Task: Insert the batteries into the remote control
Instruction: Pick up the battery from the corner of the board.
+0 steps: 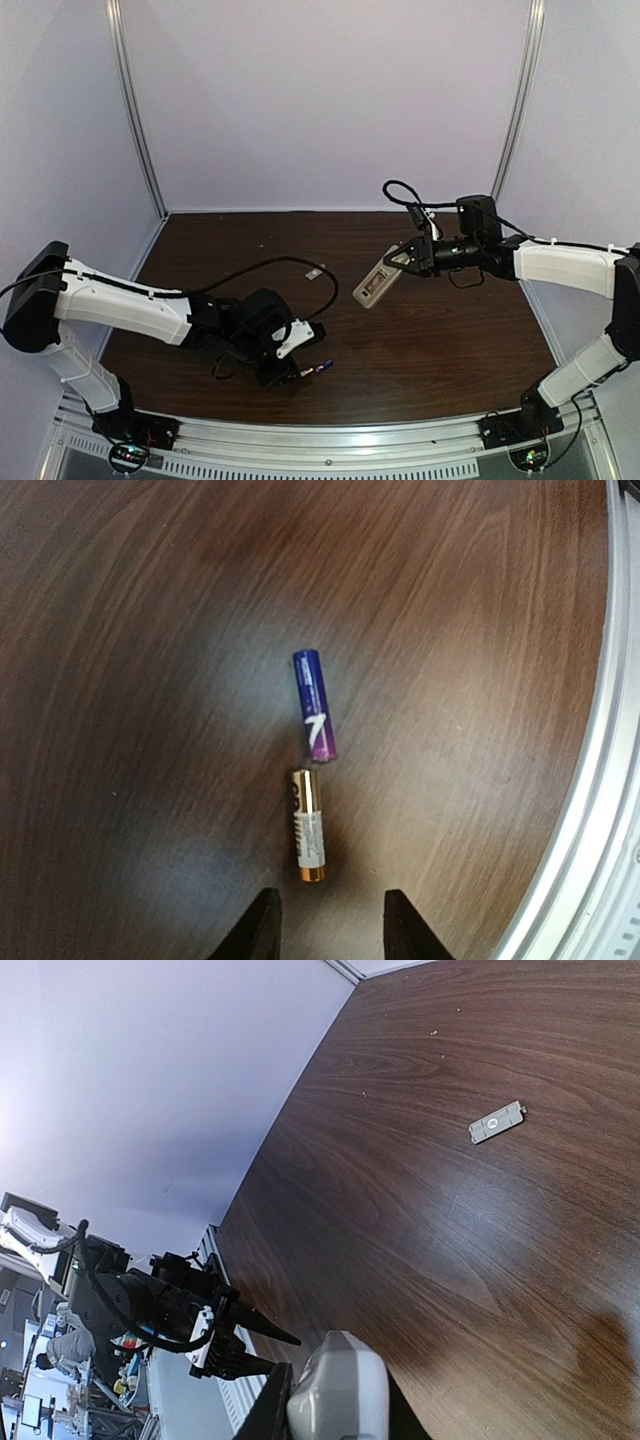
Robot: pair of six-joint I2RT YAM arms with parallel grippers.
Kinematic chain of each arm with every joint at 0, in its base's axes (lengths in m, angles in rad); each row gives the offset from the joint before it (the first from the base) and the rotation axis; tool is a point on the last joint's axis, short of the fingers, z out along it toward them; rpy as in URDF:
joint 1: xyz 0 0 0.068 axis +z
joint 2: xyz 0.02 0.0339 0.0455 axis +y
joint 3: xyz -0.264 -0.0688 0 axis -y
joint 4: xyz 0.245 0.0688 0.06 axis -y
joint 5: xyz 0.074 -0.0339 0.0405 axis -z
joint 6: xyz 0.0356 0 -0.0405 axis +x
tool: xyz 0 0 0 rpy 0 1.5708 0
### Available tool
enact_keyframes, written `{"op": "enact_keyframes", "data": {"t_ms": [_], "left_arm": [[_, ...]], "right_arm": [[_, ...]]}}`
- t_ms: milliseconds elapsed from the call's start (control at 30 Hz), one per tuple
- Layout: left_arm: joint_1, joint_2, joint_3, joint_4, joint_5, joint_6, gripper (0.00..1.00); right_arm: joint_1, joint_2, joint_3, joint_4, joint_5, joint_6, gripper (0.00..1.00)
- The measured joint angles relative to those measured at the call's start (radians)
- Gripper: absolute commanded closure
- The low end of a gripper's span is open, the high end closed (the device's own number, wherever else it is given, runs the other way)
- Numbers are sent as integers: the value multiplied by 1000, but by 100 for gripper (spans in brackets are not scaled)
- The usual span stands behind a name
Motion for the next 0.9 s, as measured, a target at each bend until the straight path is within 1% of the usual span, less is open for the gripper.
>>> {"op": "enact_keyframes", "data": {"t_ms": [367,633,900], "left_arm": [[-1,69,6,-6,-10,18,69],[-7,123,44,-7,-30,45,71],[-7,162,64,-6,-40,67,81]], "right_arm": [[0,-3,-19,-3,2,-3,100],[0,0,-24,-4,2,-7,100],[0,8,-28,-7,3,-11,100]]}}
